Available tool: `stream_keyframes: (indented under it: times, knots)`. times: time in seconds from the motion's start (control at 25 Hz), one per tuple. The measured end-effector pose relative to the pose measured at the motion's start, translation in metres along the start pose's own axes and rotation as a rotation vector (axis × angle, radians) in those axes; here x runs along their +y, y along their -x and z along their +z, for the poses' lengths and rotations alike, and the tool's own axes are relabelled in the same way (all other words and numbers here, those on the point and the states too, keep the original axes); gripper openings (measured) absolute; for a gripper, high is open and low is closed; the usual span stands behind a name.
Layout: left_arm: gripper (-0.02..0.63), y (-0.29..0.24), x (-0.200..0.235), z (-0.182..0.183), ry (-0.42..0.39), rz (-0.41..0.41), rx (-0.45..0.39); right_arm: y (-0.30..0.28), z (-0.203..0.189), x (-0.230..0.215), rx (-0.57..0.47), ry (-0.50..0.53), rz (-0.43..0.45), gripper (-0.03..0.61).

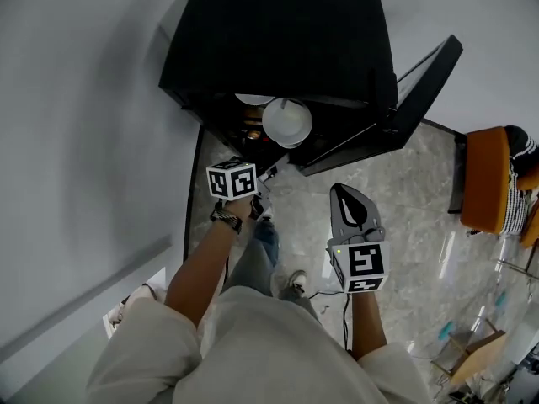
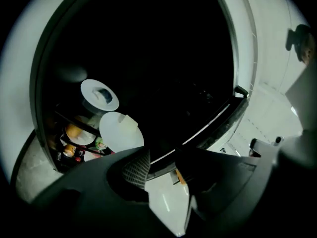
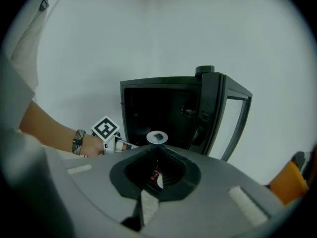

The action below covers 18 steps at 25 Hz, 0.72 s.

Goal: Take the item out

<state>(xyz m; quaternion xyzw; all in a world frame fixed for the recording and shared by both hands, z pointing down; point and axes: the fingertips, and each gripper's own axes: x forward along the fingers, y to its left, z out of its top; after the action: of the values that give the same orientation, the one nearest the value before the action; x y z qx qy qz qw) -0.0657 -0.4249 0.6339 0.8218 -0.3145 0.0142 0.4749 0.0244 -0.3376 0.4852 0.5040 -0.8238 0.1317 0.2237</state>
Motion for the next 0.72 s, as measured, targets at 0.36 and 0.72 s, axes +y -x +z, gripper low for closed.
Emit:
stream_keyframes:
  times: [0.36, 0.72]
  knots:
    - [0.176, -0.033, 0.068, -0.016, 0.252, 0.021, 0.014, -0.016, -0.006, -0.007, 0.045, -0.039, -0.042, 0.007]
    - [0.157, -0.055, 0.08, -0.015, 0.335, -0.049, -0.003, -0.024, -0.023, -0.007, 0.095, -0.065, -0.073, 0.006]
